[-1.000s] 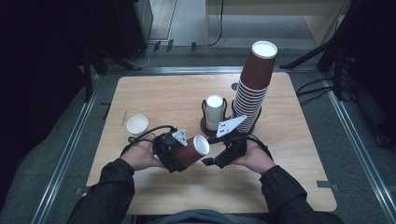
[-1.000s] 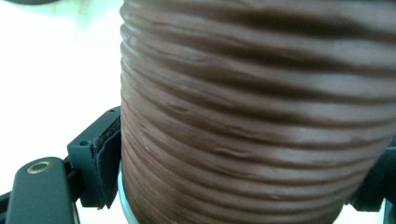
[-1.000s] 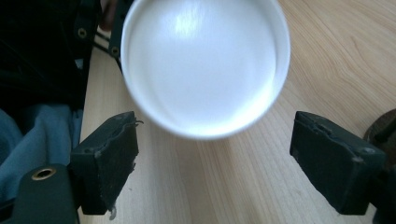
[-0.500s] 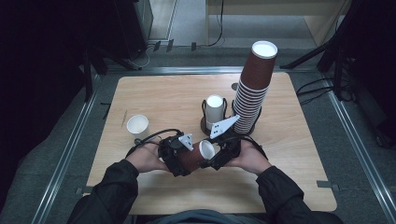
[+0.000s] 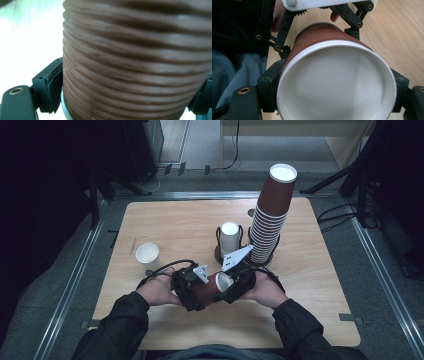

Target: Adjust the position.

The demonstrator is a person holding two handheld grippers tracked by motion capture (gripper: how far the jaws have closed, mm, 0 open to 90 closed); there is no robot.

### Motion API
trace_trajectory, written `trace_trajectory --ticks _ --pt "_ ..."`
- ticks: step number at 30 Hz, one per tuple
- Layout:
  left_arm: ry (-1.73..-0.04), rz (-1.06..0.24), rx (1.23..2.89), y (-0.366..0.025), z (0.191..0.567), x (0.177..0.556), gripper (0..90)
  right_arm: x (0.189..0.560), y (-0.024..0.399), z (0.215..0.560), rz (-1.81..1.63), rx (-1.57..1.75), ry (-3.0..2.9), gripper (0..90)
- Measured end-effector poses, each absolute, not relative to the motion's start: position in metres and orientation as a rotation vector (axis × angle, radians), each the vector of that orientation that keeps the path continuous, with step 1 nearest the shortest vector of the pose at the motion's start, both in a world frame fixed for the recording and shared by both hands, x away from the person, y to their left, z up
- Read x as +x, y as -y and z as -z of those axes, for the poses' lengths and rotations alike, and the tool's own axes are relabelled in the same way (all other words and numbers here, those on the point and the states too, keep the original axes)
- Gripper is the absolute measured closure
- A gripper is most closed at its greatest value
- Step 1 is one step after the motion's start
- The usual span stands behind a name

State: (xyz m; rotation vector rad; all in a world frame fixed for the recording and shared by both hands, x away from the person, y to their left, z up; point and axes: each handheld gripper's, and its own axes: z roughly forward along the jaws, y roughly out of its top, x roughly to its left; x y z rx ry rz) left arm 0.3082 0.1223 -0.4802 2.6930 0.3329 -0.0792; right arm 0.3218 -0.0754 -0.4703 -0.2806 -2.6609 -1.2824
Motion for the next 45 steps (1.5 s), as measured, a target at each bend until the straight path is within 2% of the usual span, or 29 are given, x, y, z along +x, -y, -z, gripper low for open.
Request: trace_trajectory --ticks 4,6,9,32,36,45 --pt "-0.336 0.056 2.646 -0.126 0.475 0.309 7.0 0.323 0.079 0.467 1.32 -0.274 2.657 21.2" --pt "-0.352 0.043 2.62 -0.127 0.475 0.31 2.0 0.323 0.082 0.465 1.329 -0.282 2.66 21.1" --pt "-0.387 0.054 2.589 -0.132 0.475 0.313 0.0 0.325 0.087 0.464 1.335 -0.293 2.671 21.1" --pt "-0.452 0.046 2.333 -0.156 0.469 0.31 0.0 0.328 0.108 0.46 1.472 -0.327 2.644 20.9" --pt "-0.439 0.093 2.262 -0.157 0.468 0.312 0.0 0.328 0.109 0.458 1.518 -0.323 2.61 20.9" --pt "-0.395 0.08 2.252 -0.148 0.471 0.311 0.0 0.325 0.105 0.455 1.579 -0.307 2.546 20.9"
